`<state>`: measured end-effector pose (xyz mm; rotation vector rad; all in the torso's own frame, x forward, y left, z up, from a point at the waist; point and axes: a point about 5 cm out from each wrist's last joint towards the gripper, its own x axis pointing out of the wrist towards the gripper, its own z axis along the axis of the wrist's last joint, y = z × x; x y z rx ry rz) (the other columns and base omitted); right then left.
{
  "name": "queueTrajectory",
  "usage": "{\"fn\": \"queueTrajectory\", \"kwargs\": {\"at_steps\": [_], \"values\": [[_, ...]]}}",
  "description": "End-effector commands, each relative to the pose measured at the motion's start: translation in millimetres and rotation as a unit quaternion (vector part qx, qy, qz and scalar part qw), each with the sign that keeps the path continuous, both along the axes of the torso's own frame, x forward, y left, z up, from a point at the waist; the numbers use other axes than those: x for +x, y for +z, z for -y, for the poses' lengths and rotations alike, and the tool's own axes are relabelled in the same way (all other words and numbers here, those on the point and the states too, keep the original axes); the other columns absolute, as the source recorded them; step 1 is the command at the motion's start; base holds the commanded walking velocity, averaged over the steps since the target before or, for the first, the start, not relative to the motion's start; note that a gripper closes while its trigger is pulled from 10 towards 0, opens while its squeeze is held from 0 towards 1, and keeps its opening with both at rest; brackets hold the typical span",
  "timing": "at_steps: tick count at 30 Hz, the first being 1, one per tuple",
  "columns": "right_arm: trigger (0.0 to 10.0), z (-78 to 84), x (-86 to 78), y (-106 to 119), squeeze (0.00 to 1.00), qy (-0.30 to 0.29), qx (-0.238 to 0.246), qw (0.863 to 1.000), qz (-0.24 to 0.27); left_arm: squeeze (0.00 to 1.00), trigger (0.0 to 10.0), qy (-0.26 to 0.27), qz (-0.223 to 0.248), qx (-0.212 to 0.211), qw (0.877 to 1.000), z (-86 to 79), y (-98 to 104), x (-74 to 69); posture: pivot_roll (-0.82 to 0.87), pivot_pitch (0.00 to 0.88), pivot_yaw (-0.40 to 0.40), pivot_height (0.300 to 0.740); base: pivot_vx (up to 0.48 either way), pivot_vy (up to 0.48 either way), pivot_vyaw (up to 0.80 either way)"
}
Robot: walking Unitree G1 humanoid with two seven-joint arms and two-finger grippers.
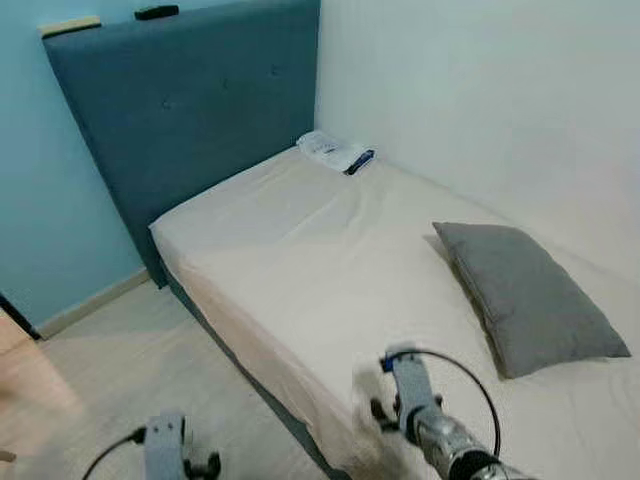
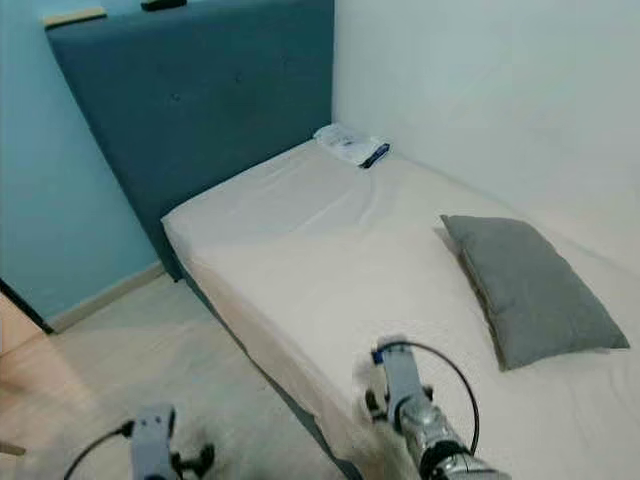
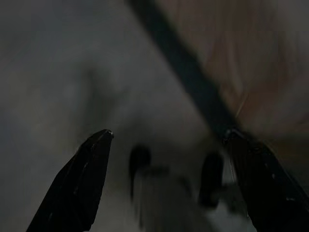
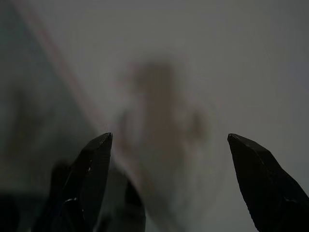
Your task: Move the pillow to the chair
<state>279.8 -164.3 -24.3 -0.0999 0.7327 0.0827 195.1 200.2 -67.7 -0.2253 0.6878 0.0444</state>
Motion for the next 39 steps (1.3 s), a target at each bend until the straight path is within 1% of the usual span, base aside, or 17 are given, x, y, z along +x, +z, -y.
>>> {"fn": "queueTrajectory", "kwargs": {"at_steps": [1,2,5,7,9,14,21,23,24,25,26,32,34,36,37,38,39], "values": [[10.0,4.6,1.3,2,0.00,-0.022,0.009,1.000,0.010,0.00,10.0,0.006,0.033,-0.004,0.999,-7.0,8,9.0,0.00,0.063,-0.044,0.680,0.000,0.000,0.00],[10.0,4.6,1.3,2,0.00,-0.022,0.009,1.000,0.010,0.00,10.0,0.006,0.033,-0.004,0.999,-7.0,8,9.0,0.00,0.063,-0.044,0.680,0.000,0.000,0.00],[10.0,12.7,15.0,15,0.00,-0.052,0.011,0.998,0.043,0.00,10.0,-0.002,0.075,0.003,0.997,-13.1,21,24.6,0.00,0.060,-0.049,0.665,0.000,0.000,0.00],[10.0,12.7,15.0,15,0.00,-0.052,0.011,0.998,0.043,0.00,10.0,-0.002,0.075,0.003,0.997,-13.1,21,24.6,0.00,0.060,-0.049,0.665,0.000,0.000,0.00],[10.0,21.5,24.4,26,0.00,-0.082,0.012,0.994,0.066,0.00,10.0,-0.016,0.088,0.014,0.996,-15.3,26,31.0,0.00,0.066,-0.045,0.655,0.000,0.000,0.00],[10.0,44.6,33.2,40,0.00,-0.154,0.023,0.983,0.100,0.00,10.0,-0.037,0.083,0.030,0.995,-15.4,24,25.9,0.00,0.094,-0.042,0.626,0.000,0.000,0.00],[10.0,59.8,36.8,49,0.00,-0.201,0.041,0.972,0.118,0.00,10.0,-0.039,0.085,0.026,0.995,-14.2,22,22.4,0.00,0.111,-0.036,0.617,0.000,0.000,0.00],[10.0,68.3,39.2,54,0.00,-0.241,0.073,0.959,0.127,0.00,10.0,-0.045,0.086,0.027,0.995,-14.1,22,20.6,0.00,0.127,-0.029,0.617,0.000,0.000,0.00],[10.0,68.3,39.2,54,0.00,-0.241,0.073,0.959,0.127,0.00,10.0,-0.045,0.086,0.027,0.995,-14.1,22,20.6,0.00,0.127,-0.029,0.617,0.000,0.000,0.00],[10.0,76.7,42.3,61,0.00,-0.279,0.105,0.944,0.141,0.00,10.0,-0.051,0.090,0.028,0.994,-14.4,21,17.5,0.01,0.164,-0.012,0.617,0.000,0.000,0.00],[10.0,80.2,43.9,64,0.00,-0.292,0.113,0.938,0.147,0.00,10.0,-0.055,0.095,0.028,0.994,-14.6,21,16.1,0.01,0.164,-0.012,0.617,0.000,0.000,0.00],[10.0,94.3,38.3,62,0.00,-0.343,0.126,0.921,0.132,0.00,10.0,-0.082,0.100,0.037,0.991,-15.5,21,10.9,0.02,0.208,0.023,0.598,0.000,0.000,0.00],[10.0,86.1,42.2,64,0.00,-0.313,0.140,0.928,0.144,0.00,10.0,-0.087,0.103,0.039,0.990,-16.1,22,11.0,0.02,0.209,0.024,0.588,0.000,0.000,0.00],[10.0,62.9,46.1,60,0.00,-0.250,0.152,0.946,0.141,0.00,10.0,-0.093,0.106,0.037,0.989,-16.0,22,10.4,0.02,0.222,0.035,0.588,0.000,0.000,0.00],[10.0,40.2,45.7,54,0.00,-0.188,0.153,0.961,0.135,0.00,10.0,-0.098,0.108,0.037,0.989,-15.0,23,10.7,0.01,0.224,0.033,0.588,0.000,0.000,0.00],[10.0,32.8,43.0,50,0.00,-0.180,0.160,0.962,0.129,0.00,10.0,-0.102,0.110,0.038,0.988,-13.8,23,12.3,0.00,0.225,0.033,0.588,0.000,0.000,0.00],[10.0,32.8,43.0,50,0.00,-0.180,0.160,0.962,0.129,0.00,10.0,-0.102,0.110,0.038,0.988,-13.8,23,12.3,0.00,0.225,0.033,0.588,0.000,0.000,0.00]]}}
